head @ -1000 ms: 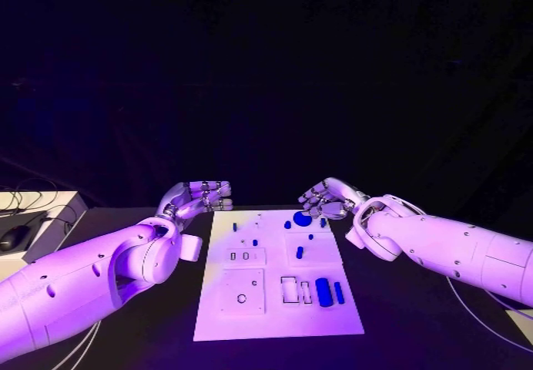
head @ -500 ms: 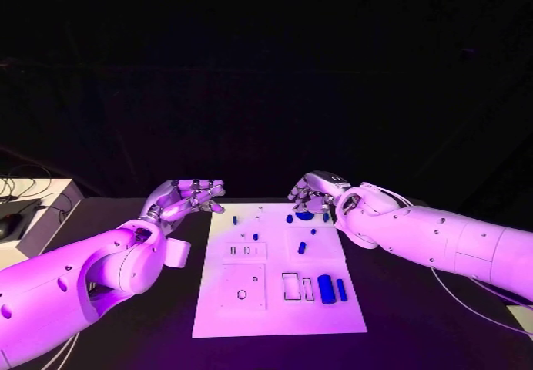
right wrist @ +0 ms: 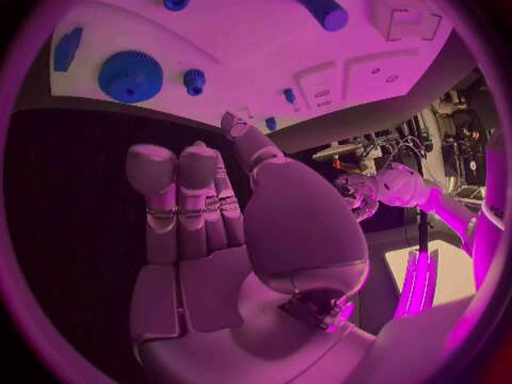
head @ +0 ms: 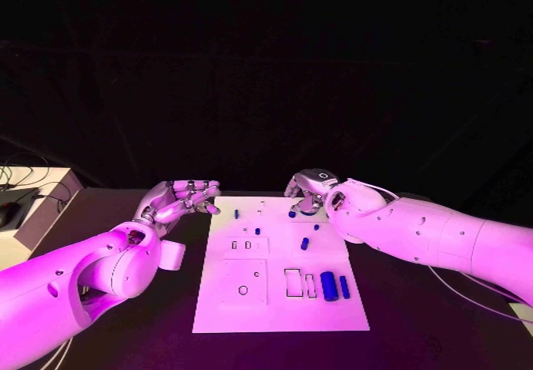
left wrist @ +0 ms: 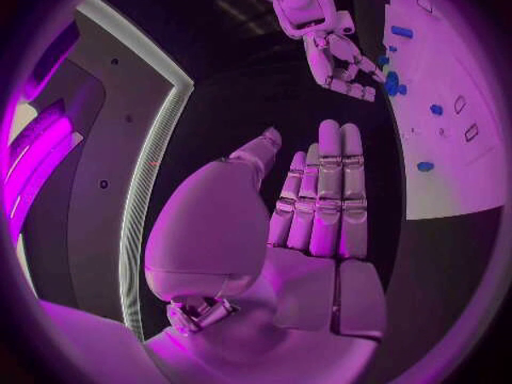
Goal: Assemble the parts on the task board
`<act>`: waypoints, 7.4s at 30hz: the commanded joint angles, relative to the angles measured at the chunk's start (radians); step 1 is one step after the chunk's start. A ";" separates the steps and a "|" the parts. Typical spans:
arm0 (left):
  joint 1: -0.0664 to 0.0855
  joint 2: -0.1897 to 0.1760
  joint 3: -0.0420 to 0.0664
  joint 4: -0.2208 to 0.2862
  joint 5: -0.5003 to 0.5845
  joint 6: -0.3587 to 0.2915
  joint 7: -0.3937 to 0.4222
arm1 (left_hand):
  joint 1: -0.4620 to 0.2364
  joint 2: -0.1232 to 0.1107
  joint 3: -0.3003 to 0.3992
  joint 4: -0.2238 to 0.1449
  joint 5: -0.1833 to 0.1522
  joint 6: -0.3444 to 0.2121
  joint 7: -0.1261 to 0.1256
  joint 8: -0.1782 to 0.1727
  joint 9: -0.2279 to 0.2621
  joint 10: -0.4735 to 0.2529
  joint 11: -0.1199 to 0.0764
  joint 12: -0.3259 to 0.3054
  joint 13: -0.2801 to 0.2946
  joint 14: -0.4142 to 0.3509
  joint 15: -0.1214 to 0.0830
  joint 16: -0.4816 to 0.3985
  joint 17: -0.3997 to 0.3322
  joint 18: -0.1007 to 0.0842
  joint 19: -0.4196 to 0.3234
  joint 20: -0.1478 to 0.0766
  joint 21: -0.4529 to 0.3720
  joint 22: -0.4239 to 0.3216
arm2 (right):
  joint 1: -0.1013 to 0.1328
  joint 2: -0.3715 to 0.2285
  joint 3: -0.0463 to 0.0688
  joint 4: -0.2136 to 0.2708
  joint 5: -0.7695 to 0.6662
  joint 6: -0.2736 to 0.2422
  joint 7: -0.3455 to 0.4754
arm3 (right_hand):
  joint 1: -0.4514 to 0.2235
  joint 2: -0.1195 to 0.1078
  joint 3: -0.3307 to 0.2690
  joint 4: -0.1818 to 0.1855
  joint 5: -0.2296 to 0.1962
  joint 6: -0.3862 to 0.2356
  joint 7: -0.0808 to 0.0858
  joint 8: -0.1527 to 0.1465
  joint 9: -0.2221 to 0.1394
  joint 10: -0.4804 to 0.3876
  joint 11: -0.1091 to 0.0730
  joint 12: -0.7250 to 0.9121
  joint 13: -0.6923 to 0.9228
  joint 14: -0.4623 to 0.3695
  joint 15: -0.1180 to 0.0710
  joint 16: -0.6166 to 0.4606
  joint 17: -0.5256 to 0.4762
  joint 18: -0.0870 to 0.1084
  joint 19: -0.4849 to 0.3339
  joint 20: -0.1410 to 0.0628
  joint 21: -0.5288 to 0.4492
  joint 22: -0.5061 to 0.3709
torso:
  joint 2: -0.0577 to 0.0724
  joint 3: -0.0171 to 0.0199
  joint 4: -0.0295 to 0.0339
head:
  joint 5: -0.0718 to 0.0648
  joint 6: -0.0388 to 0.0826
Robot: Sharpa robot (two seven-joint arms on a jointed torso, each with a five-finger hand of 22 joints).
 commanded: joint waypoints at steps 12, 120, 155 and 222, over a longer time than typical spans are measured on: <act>-0.004 -0.003 0.006 0.014 -0.005 0.023 0.005 | -0.002 0.006 -0.011 -0.003 -0.002 -0.006 -0.003 0.004 0.001 -0.017 0.002 0.004 0.001 -0.010 0.002 0.013 -0.004 0.004 -0.013 0.002 0.010 0.000 | -0.003 0.014 0.000 -0.031 -0.087 0.089 -0.064 | 0.041 -0.026 -0.005 0.066 -0.007 0.010 0.003 0.004 0.001 -0.038 0.007 -0.004 -0.002 -0.010 0.014 0.030 -0.038 0.059 0.029 0.011 -0.110 0.028 | 0.017 -0.0098 0.0150 | -0.016 -0.004; -0.005 -0.013 0.025 0.027 -0.017 0.025 -0.017 | 0.007 0.012 -0.044 -0.008 -0.002 -0.025 0.001 0.003 0.000 -0.033 0.006 0.005 0.001 -0.015 0.004 0.026 -0.024 0.007 -0.021 0.007 0.026 -0.021 | -0.013 0.171 0.015 -0.166 -0.059 -0.129 -0.068 | 0.000 0.062 0.250 0.004 -0.023 0.116 -0.025 0.007 0.078 0.145 -0.043 -0.005 -0.002 -0.011 -0.021 0.068 -0.035 0.022 0.127 -0.025 -0.323 0.475 | 0.072 -0.0406 0.0512 | -0.026 0.015; -0.004 -0.020 0.028 0.026 -0.018 0.022 -0.021 | 0.010 0.012 -0.046 -0.008 -0.002 -0.032 0.001 0.003 0.000 -0.037 0.007 0.004 0.001 -0.016 0.005 0.026 -0.028 0.007 -0.021 0.007 0.029 -0.028 | -0.018 0.197 0.013 -0.215 -0.058 -0.122 -0.047 | -0.020 0.018 0.223 0.024 -0.030 0.051 -0.004 0.003 0.045 0.049 -0.013 -0.005 -0.004 -0.019 -0.001 0.027 -0.050 0.039 0.119 -0.009 -0.472 0.471 | 0.080 -0.0453 0.0531 | -0.022 0.012; -0.010 -0.012 0.028 -0.007 -0.017 0.039 -0.019 | 0.012 0.013 -0.045 -0.008 -0.002 -0.019 -0.005 0.003 0.001 -0.034 0.005 0.004 0.001 -0.017 0.004 0.027 -0.029 0.007 -0.022 0.006 0.034 -0.034 | 0.009 -0.173 0.037 0.084 -0.018 0.002 -0.087 | 0.078 -0.074 -0.096 0.183 -0.040 -0.137 0.028 0.004 -0.001 0.032 0.001 0.004 -0.001 -0.015 0.012 0.056 -0.031 0.060 0.136 0.011 -0.466 0.456 | 0.077 -0.0190 0.0233 | -0.019 0.034</act>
